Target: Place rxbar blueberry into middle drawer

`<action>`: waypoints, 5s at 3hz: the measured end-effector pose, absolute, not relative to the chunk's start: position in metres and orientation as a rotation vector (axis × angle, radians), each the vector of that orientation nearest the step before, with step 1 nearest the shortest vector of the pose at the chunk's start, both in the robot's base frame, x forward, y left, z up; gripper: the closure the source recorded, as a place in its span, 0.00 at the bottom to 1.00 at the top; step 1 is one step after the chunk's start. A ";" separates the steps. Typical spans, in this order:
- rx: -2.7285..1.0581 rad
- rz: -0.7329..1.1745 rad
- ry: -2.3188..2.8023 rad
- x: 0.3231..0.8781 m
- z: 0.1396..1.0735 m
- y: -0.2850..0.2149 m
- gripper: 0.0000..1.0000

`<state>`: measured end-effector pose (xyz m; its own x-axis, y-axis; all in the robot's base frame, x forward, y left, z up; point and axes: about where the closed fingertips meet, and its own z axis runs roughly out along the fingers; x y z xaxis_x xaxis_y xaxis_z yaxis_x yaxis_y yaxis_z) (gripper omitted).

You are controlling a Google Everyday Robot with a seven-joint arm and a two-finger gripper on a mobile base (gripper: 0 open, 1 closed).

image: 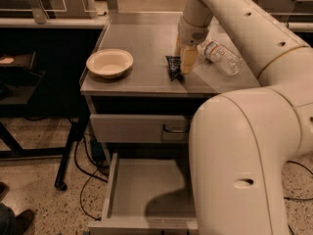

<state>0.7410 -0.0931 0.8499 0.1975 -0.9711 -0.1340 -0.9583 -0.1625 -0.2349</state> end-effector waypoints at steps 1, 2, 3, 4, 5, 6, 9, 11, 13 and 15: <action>-2.145 -0.111 1.813 0.726 0.871 -0.097 1.00; -2.073 -0.126 1.795 0.698 0.888 -0.105 1.00; -2.071 -0.123 1.794 0.688 0.885 -0.107 1.00; -2.007 -0.155 1.837 0.678 0.900 -0.130 1.00; -1.953 -0.179 1.896 0.655 0.912 -0.158 1.00; -1.892 -0.129 1.967 0.584 0.913 -0.200 1.00; -1.793 0.077 2.042 0.542 0.899 -0.221 1.00; -1.787 0.226 2.068 0.501 0.875 -0.209 1.00; -1.753 0.379 2.123 0.469 0.813 -0.177 1.00; -1.759 0.464 2.137 0.452 0.774 -0.153 1.00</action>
Offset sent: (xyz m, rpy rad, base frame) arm -0.0919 -0.0270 0.0588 0.1358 -0.1799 -0.0772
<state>0.4516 -0.1533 0.7745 -0.1806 -0.8739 -0.4514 -0.9824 0.1830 0.0387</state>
